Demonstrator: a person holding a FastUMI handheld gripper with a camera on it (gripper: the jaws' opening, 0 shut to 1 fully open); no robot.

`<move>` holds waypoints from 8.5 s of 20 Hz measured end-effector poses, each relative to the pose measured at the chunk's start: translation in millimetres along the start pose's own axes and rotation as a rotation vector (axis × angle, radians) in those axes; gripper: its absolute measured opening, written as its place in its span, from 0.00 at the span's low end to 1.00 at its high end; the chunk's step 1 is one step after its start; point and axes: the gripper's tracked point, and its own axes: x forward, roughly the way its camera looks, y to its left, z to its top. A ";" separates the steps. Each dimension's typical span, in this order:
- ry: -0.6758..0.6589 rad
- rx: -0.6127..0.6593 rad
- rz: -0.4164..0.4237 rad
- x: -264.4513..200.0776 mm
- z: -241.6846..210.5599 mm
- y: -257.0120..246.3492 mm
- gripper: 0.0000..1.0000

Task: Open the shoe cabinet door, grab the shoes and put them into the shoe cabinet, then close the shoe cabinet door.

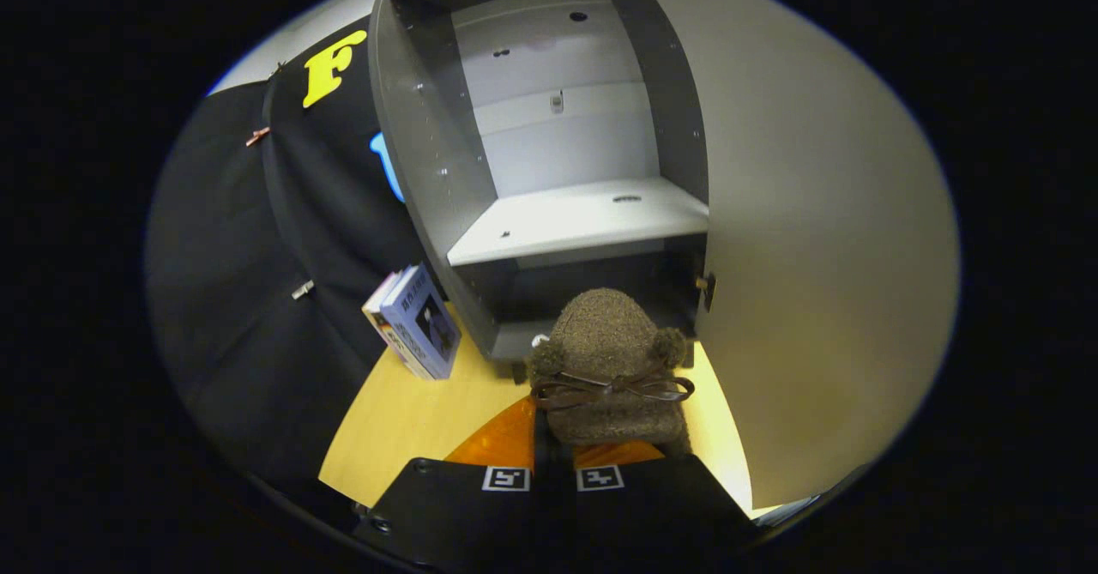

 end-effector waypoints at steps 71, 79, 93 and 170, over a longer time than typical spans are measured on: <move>-0.631 -0.233 -0.114 -255.9 159.5 -19.6 0.97; -0.719 -0.090 -0.377 -333.4 176.3 -138.7 0.97; -0.487 -0.052 -0.334 -271.0 170.7 -234.8 0.98; -0.493 -0.123 -0.107 -176.1 175.0 -25.3 0.98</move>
